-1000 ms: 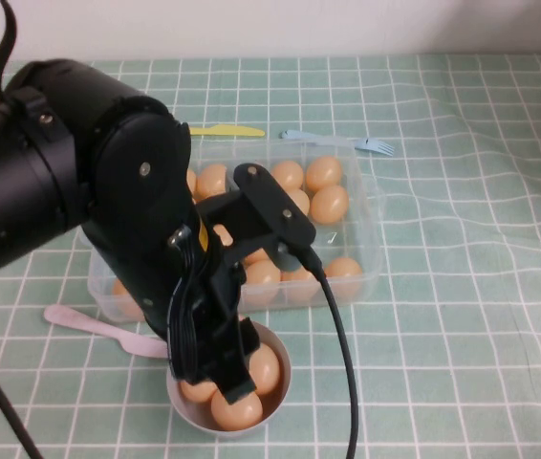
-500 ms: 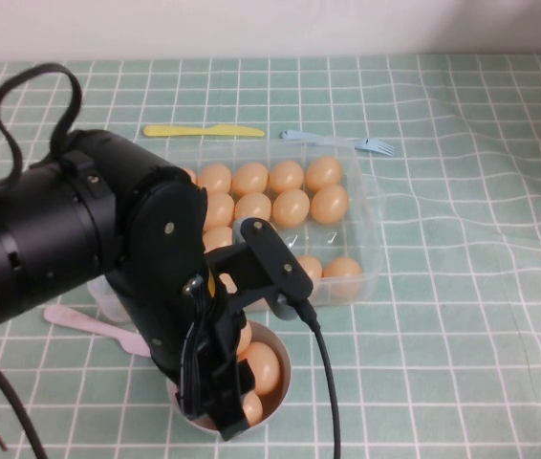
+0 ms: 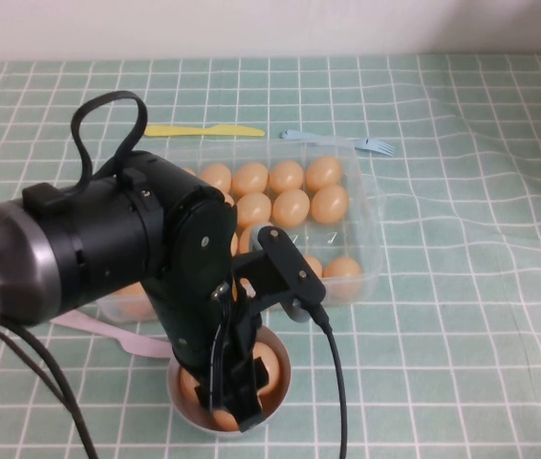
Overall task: Take an egg out of the egg box
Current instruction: Place the egg in the bowl
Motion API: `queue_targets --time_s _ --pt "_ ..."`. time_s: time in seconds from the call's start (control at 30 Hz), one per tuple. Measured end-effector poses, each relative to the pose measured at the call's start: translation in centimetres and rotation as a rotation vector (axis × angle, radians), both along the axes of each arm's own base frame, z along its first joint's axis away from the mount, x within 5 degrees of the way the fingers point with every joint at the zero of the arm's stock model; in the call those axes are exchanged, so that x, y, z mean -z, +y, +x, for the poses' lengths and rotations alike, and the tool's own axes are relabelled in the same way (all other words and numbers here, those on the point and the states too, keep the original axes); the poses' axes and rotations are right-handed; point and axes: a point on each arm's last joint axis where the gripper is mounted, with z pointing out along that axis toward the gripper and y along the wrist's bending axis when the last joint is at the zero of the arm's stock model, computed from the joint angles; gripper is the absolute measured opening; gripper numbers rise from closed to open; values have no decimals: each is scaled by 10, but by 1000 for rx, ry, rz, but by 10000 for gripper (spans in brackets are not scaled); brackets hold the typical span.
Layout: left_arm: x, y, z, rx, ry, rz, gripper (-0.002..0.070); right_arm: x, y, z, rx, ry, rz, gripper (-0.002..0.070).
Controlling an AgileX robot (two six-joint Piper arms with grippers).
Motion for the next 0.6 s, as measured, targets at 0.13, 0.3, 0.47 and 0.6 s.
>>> queue_targets --time_s 0.13,0.3,0.47,0.6 --pt "2 1 3 14 -24 28 339 0 0 0 0 0 0 -18" --pt "4 1 5 20 -41 33 339 0 0 0 0 0 0 -18" --pt "3 0 7 22 -55 24 338 0 0 0 0 0 0 -18" --pt "6 0 8 25 -56 31 338 0 0 0 0 0 0 -18"
